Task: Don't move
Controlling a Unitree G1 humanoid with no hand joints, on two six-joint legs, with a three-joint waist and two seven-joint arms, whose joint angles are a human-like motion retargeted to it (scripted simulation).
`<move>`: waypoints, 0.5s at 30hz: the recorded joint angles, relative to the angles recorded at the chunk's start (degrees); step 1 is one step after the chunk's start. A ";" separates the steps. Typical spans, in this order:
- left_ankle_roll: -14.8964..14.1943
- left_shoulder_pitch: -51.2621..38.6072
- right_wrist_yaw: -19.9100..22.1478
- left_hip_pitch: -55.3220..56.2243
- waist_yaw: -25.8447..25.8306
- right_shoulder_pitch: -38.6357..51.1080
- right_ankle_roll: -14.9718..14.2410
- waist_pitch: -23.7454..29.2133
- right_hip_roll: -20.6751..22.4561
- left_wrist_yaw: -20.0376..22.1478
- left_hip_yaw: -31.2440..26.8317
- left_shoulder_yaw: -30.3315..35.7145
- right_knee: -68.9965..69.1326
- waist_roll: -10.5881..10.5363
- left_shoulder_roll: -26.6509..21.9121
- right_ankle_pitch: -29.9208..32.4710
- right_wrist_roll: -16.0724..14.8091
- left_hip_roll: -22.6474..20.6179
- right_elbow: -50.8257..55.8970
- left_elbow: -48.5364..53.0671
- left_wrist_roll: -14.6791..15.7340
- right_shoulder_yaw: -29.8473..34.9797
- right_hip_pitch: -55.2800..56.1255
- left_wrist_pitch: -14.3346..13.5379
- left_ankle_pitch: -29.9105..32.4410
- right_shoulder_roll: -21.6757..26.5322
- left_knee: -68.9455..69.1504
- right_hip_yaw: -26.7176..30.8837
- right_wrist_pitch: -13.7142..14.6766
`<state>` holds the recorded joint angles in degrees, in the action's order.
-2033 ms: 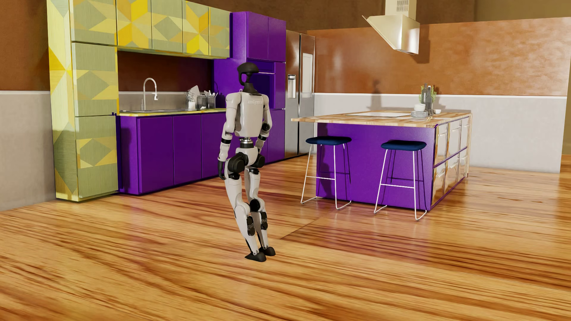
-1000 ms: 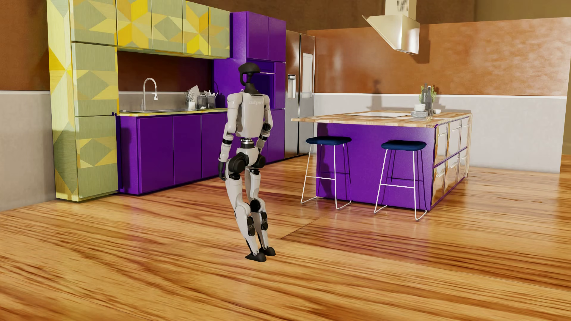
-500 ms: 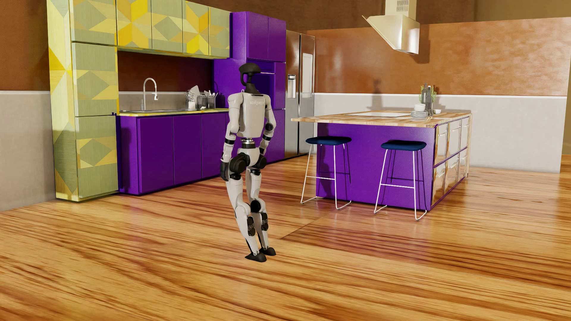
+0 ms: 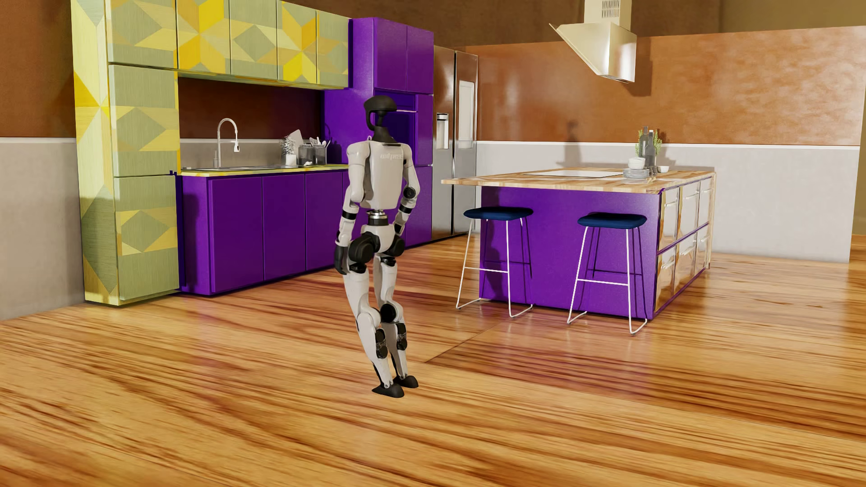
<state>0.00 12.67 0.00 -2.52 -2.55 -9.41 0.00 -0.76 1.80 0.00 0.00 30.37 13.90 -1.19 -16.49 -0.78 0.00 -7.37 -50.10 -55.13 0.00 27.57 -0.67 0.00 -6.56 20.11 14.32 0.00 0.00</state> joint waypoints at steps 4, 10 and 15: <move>0.00 0.42 0.00 -0.29 0.12 -0.48 0.00 0.02 -0.17 0.00 0.00 0.37 -0.01 0.12 0.07 -0.03 0.00 -0.14 0.29 0.09 0.00 0.61 -0.25 0.00 -0.09 -0.05 -0.01 0.00 0.00; 0.00 0.50 0.00 0.47 0.00 -0.49 0.00 -0.32 -0.52 0.00 0.00 0.17 0.14 0.23 0.07 0.24 0.00 -0.49 -0.10 0.07 0.00 0.27 0.50 0.00 -0.11 -0.19 0.30 0.00 0.00; 0.00 0.26 0.00 0.51 -0.10 -0.20 0.00 -0.44 -0.38 0.00 0.00 0.59 0.00 0.08 0.02 0.05 0.00 -0.51 -0.19 0.02 0.00 0.87 0.54 0.00 -0.04 -0.04 0.02 0.00 0.00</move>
<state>0.00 12.93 0.00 -2.01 -2.64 -9.61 0.00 -1.19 1.42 0.00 0.00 30.95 13.90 -1.11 -16.47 -0.73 0.00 -7.88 -50.29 -55.11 0.00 28.43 -0.13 0.00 -6.60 20.07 14.34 0.00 0.00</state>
